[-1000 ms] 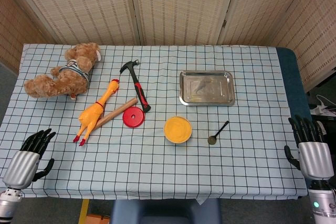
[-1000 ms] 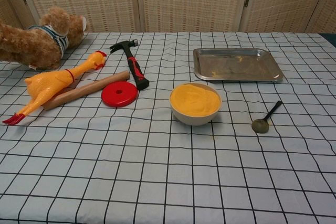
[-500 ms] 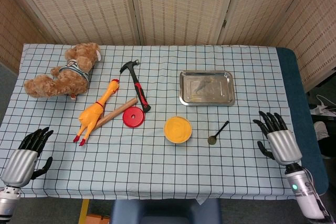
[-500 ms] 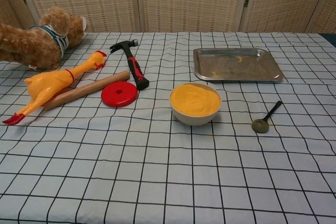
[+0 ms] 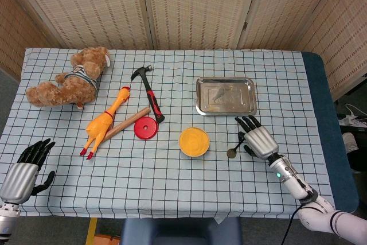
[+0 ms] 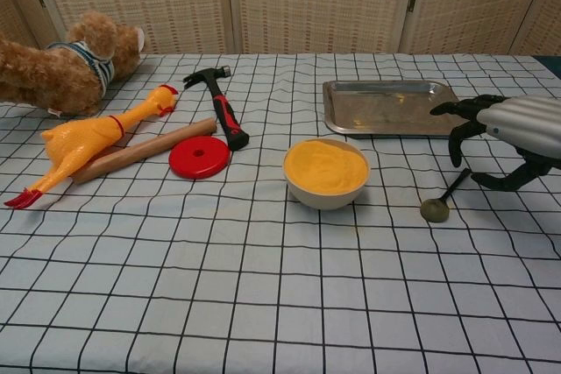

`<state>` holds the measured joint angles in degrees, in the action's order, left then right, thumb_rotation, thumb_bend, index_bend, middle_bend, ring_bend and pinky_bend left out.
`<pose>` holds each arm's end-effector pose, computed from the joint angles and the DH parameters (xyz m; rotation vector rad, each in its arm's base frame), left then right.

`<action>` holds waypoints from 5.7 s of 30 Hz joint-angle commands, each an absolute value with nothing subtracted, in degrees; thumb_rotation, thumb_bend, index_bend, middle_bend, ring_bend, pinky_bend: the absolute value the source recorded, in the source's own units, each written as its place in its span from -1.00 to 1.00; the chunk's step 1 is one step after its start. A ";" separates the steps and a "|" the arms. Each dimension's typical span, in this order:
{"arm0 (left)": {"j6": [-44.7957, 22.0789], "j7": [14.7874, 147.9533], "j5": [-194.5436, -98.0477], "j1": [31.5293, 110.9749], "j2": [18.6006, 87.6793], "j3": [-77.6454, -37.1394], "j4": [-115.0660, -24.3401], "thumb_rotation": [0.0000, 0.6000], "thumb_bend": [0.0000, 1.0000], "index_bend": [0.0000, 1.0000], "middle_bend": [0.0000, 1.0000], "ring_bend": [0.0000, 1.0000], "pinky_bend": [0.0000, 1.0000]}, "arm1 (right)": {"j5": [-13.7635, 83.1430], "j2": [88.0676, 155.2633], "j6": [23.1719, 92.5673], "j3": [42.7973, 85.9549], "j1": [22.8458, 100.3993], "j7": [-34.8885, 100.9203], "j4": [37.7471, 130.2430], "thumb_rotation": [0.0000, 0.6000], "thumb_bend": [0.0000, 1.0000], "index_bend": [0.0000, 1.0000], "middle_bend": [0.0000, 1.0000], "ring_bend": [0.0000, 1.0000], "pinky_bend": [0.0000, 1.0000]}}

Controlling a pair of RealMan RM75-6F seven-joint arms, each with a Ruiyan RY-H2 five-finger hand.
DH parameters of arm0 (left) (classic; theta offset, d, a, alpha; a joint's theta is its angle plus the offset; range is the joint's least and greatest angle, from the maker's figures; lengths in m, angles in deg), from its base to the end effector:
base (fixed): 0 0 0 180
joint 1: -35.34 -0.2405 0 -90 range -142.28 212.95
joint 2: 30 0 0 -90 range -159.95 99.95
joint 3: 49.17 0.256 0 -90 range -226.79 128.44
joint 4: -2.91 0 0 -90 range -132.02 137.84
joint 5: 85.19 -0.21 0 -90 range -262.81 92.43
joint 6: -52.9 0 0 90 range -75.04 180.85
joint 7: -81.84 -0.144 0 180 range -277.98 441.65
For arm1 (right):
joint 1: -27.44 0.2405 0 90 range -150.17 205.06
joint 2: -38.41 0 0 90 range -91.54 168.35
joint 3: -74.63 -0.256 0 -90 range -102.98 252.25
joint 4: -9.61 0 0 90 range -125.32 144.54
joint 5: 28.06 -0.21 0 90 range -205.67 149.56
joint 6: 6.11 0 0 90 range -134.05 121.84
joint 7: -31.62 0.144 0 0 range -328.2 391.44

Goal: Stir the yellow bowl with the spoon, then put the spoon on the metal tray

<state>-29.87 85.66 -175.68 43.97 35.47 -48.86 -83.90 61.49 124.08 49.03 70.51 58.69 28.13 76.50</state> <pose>-0.3132 0.1908 0.1436 -1.5391 -0.8945 -0.9210 -0.2624 -0.3196 0.0100 1.9798 -0.7520 0.7512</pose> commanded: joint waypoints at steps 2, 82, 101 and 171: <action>-29.62 85.85 -175.69 44.07 35.46 -48.77 -83.72 1.00 -0.10 -1.00 -1.00 -1.00 -0.76 | 62.25 126.27 47.78 72.10 60.01 29.03 73.61 1.00 -0.33 -0.09 -0.99 -1.00 -1.00; -31.84 91.45 -178.58 43.77 33.69 -47.80 -83.46 1.00 -0.10 -1.00 -1.00 -1.00 -0.75 | 49.36 136.15 50.12 64.26 69.82 6.22 84.13 1.00 -0.33 -0.01 -0.86 -1.00 -1.00; -31.14 89.62 -178.39 44.00 34.24 -47.76 -83.77 1.00 -0.10 -1.00 -1.00 -1.00 -0.75 | 56.45 133.24 60.18 68.43 65.39 12.85 76.66 1.00 -0.38 0.03 -0.86 -1.00 -1.00; -29.92 90.51 -177.46 44.48 34.16 -47.84 -83.21 1.00 -0.10 -1.00 -1.00 -1.00 -0.74 | 57.18 143.65 55.52 67.54 70.70 17.94 57.86 1.00 -0.46 0.15 -0.84 -1.00 -1.00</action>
<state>-29.92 90.51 -177.46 44.48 34.16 -47.84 -83.21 57.18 143.64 55.52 67.54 70.70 17.93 57.87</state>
